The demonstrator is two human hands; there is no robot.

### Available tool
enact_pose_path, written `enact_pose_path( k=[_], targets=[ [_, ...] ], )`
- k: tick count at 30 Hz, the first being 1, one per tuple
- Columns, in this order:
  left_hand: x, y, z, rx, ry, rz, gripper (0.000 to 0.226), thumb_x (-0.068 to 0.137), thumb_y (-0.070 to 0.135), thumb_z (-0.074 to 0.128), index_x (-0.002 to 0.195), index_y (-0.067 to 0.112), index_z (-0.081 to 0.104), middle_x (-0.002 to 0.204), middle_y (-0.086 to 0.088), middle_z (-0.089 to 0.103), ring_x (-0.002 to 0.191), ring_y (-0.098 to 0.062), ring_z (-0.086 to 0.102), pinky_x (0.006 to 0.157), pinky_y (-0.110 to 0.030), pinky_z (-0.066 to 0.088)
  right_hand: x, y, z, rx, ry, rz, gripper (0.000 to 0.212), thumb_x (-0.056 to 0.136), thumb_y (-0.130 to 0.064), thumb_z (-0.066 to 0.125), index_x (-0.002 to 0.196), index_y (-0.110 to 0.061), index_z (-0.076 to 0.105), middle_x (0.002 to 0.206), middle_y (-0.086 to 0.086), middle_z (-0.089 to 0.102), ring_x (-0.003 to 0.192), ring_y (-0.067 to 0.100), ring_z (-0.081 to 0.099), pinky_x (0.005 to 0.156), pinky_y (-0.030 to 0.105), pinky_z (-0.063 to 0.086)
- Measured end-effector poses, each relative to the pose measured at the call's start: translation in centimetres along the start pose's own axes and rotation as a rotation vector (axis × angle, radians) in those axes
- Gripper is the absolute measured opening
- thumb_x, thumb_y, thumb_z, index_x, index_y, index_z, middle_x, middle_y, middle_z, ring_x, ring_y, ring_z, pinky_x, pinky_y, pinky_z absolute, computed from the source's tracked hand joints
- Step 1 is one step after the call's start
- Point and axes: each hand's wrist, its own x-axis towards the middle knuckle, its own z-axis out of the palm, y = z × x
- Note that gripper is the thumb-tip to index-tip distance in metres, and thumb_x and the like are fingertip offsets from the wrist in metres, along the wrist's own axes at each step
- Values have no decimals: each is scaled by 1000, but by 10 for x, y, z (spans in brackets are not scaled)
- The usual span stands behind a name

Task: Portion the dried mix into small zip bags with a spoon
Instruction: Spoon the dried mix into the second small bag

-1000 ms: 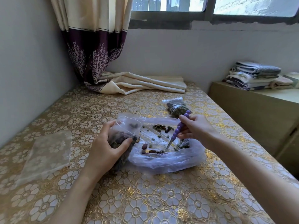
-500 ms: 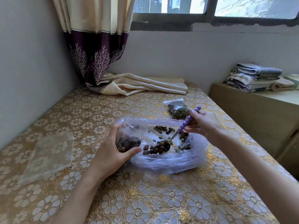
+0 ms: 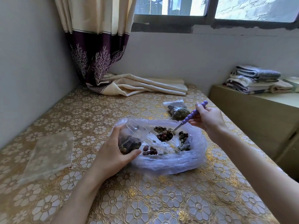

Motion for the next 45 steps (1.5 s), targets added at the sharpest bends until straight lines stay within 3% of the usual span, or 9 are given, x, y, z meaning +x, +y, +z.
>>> enact_pose_path(
  k=[4,10,15,20,25,29,37,45],
  targets=[
    [1,-1,1,-8,14,14,74,68,36,78,125,36,31,102,4,65,81,-7,64,68,-22,53,-1,-22,7,102,-32,-26,33,99,-21,44,76,-1,55,54,7,63,44,13,62,43,18,50],
    [2,-1,-1,-40,52,13,66,68,30,80,115,39,33,93,12,65,75,11,61,59,-3,44,-5,-46,39,108,-124,-114,34,100,-20,43,73,-1,55,53,6,62,43,13,62,45,18,51],
    [3,-3,-2,-126,63,-20,64,65,36,79,114,32,39,90,14,65,82,11,60,65,-1,42,-13,-49,71,66,-235,-191,34,99,-19,45,72,-2,56,50,5,63,46,15,64,48,20,53],
    [2,-4,-3,-258,113,-35,63,66,25,80,118,29,43,97,29,63,93,11,59,75,-1,43,-33,-51,101,-73,-381,-465,31,98,-16,48,71,-2,59,55,7,66,51,22,66,52,28,56],
    [2,0,-5,-357,221,-49,51,68,17,79,106,26,47,94,10,64,85,4,63,68,-6,46,-47,-59,113,-101,-378,-715,27,97,-12,49,73,-1,55,58,13,67,50,28,63,52,29,54],
    [2,4,-8,-417,289,-78,51,64,24,78,103,35,47,88,10,61,76,8,61,60,-4,45,-45,-61,104,-1,-307,-671,29,98,-15,47,75,0,55,61,16,67,53,32,64,54,32,56],
    [2,-1,-9,-319,323,-63,48,71,14,78,106,32,49,92,16,62,79,10,60,62,-5,45,-25,-48,62,199,-124,-439,26,100,-19,43,79,-5,52,57,8,66,54,23,67,47,23,50],
    [2,-3,-8,-215,314,-65,46,74,16,74,112,22,48,88,9,63,75,6,61,59,-6,45,-10,-1,17,-90,-99,-275,22,99,-18,45,82,-6,53,66,14,64,53,22,65,46,23,50]
  ],
)
